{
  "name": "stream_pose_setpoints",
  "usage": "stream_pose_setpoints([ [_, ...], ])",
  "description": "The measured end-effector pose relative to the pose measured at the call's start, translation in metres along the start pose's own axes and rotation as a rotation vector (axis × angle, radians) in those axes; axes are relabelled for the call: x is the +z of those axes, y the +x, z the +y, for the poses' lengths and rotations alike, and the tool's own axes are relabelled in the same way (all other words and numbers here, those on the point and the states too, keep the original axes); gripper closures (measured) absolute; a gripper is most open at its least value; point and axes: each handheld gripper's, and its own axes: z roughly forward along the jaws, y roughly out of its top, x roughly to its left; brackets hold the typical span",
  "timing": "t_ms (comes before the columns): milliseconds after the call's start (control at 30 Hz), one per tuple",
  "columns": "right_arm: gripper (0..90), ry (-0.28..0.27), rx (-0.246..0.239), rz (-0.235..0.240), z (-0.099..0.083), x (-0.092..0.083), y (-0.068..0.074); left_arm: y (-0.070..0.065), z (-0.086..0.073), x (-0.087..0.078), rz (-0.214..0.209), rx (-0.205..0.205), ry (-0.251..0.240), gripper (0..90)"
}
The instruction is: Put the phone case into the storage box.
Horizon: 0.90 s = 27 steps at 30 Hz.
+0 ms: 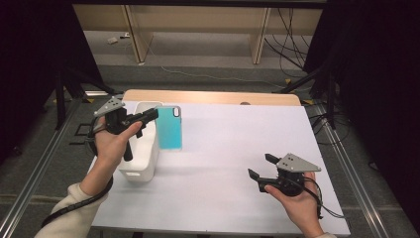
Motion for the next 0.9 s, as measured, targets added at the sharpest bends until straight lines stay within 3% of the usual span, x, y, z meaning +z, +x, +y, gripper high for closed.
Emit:
stream_pose_setpoints([
  [333, 23.2, -0.011, 0.0, -0.014, -0.001, 0.001, 0.0, 0.003, 0.006, -0.004, 0.004, -0.001, -0.015, 83.8],
  [367, 23.2, 0.01, 0.0, -0.014, -0.001, -0.001, -0.001, 0.003, 0.007, -0.004, 0.004, -0.002, -0.02, 83.8],
  [433, 23.2, -0.001, 0.019, -0.006, -0.002, 0.001, 0.0, 0.003, 0.009, -0.005, 0.006, -0.001, -0.025, 83.8],
  [467, 23.2, 0.024, 0.024, 0.0, -0.002, -0.001, -0.001, 0.004, 0.009, -0.005, 0.007, -0.001, -0.026, 83.8],
  [533, 23.2, -0.017, 0.01, -0.009, -0.003, 0.002, -0.002, 0.004, 0.011, -0.005, 0.008, -0.001, -0.029, 83.8],
  [900, 23.2, -0.008, 0.031, -0.009, -0.004, 0.001, -0.002, 0.008, 0.014, -0.006, 0.02, 0.007, -0.033, 83.8],
])
